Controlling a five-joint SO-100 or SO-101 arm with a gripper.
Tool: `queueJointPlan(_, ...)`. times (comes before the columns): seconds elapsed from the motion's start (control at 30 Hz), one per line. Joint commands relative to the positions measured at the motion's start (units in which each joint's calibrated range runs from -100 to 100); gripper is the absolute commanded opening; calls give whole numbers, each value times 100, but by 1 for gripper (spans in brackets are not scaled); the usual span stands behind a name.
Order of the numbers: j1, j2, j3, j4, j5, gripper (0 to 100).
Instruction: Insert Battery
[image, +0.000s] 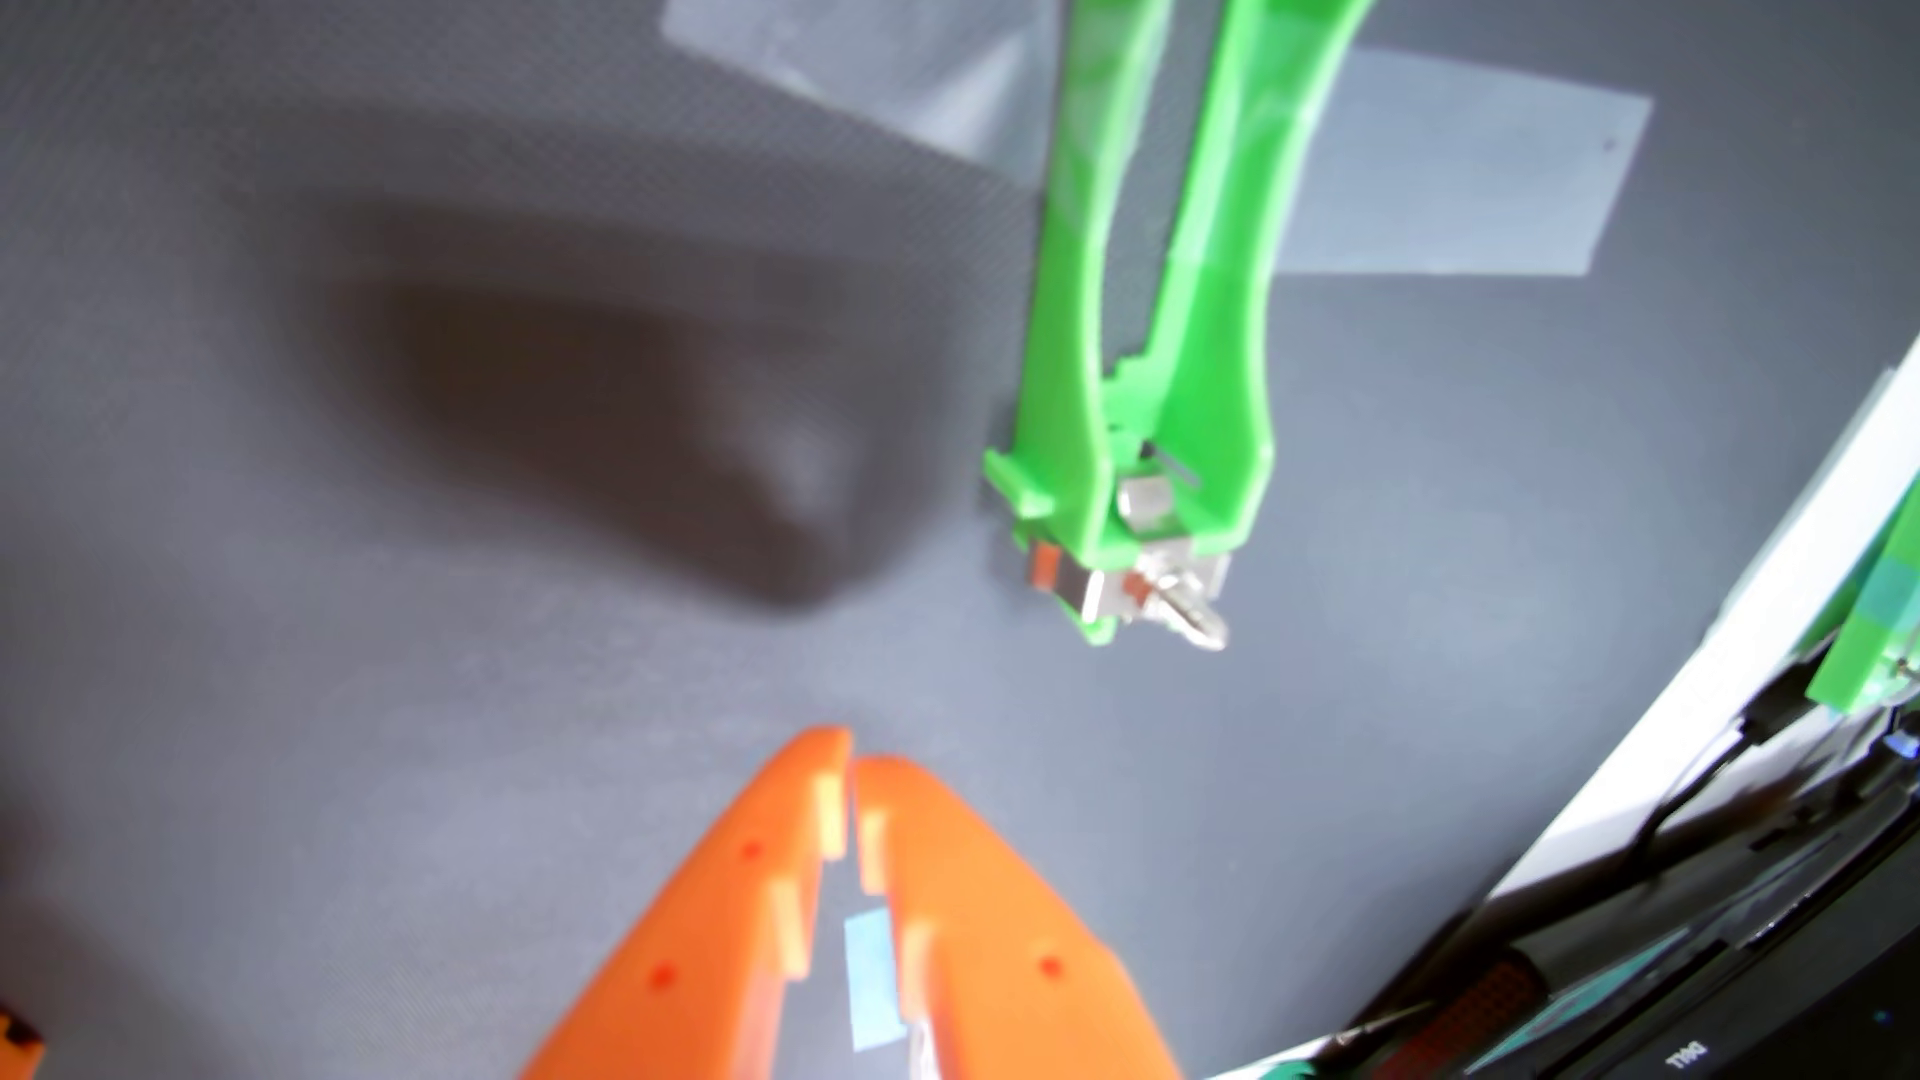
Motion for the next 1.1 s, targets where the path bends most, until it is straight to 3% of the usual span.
queueJointPlan(0.0, -50, -56, -45, 28, -6, 2)
queueJointPlan(0.13, -132, 11, -406, 181, -11, 1)
queueJointPlan(0.37, -14, 19, -1981, 1680, 15, 1)
queueJointPlan(0.57, 45, 94, -2630, 2052, -11, 1)
queueJointPlan(0.87, 1332, 2103, -3926, 2433, 56, 1)
queueJointPlan(1.07, 1462, 3062, -4683, 3009, 967, 2)
